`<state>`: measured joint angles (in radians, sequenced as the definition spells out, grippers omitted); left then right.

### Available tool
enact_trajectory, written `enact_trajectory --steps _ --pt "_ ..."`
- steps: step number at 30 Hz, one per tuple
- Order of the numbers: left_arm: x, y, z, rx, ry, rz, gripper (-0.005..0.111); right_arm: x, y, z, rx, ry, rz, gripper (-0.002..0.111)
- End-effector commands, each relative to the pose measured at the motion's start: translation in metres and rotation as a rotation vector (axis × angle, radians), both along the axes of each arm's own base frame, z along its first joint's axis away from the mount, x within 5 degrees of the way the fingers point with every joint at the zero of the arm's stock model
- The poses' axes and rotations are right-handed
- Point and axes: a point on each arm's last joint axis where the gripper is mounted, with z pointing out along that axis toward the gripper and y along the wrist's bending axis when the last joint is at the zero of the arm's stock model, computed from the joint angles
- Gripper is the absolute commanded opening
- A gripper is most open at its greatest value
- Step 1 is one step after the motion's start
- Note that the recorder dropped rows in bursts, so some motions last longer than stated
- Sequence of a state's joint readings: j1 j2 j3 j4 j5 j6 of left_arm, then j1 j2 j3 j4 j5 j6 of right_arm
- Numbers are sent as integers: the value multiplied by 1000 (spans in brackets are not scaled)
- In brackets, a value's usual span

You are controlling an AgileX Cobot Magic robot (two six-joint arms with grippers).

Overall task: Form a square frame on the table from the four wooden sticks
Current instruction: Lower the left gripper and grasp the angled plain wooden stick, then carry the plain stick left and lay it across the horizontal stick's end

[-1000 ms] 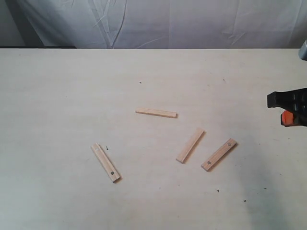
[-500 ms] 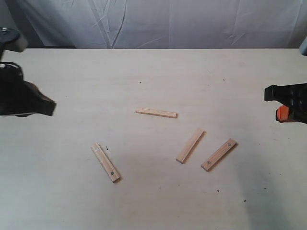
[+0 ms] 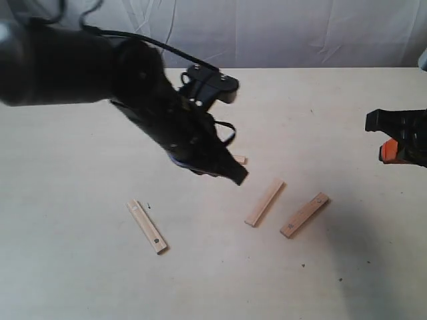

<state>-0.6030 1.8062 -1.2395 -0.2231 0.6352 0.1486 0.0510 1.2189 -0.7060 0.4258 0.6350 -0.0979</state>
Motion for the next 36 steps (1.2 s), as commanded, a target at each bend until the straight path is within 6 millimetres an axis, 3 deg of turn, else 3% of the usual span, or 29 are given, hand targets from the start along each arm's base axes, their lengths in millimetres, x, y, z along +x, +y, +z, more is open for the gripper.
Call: enact_trajectory --steps 1,8,16,26,36 --pt "5 -45 -21 53 36 -51 0 1 1 0 9 -12 -4 -1" --pt "10 -76 -46 115 44 -130 4 2 1 0 16 -18 -11 -1" --pt "17 -84 -54 65 1 -111 35 2 1 1 17 -23 -14 -1" --pt "20 -86 -83 101 33 -113 35 3 1 1 19 -37 -22 -1" --pt "22 -87 -90 96 27 -107 35 4 2 2 40 -36 -32 -1"
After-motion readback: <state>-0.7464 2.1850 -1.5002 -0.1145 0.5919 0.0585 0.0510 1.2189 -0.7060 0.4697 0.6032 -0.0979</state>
